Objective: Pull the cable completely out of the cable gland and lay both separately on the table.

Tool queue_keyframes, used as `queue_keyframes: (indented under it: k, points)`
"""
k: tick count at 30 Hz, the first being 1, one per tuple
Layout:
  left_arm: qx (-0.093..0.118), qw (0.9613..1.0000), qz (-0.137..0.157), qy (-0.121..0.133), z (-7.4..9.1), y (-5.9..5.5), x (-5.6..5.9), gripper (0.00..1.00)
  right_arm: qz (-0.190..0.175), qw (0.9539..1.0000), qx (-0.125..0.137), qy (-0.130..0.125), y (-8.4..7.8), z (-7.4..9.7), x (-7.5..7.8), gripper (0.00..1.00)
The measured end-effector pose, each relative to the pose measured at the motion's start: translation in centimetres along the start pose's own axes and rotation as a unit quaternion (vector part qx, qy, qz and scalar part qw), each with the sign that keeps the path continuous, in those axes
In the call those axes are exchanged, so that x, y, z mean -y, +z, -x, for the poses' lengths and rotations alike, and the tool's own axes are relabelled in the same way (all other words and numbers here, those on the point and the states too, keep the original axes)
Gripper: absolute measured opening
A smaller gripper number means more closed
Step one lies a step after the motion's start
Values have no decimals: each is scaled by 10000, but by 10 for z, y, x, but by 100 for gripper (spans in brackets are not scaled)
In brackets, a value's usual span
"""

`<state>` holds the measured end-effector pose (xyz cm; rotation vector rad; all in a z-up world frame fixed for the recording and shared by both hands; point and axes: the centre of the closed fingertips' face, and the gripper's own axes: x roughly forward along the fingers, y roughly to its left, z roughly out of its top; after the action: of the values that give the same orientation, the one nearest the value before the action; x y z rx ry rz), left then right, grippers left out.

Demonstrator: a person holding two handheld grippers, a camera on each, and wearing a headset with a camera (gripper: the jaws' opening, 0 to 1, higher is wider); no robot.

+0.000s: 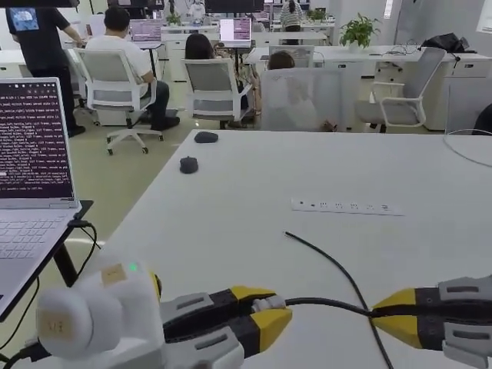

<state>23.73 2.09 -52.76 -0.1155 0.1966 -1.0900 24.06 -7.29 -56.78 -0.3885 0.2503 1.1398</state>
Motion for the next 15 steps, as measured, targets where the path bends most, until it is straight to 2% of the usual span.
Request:
queue_keyframes:
  k: [7,12,15]
  points:
    - [-206,9988,-419,-118,-4,-5,9,16,-83,9999,-101,23,-11,2,-1,5]
    - [-322,9977,-550,-242,-7,-10,14,16,-87,9997,-219,24,-16,3,-3,6]
    - [-445,9964,-669,-252,-8,-14,15,16,-181,9997,62,160,-4,4,-5,8]
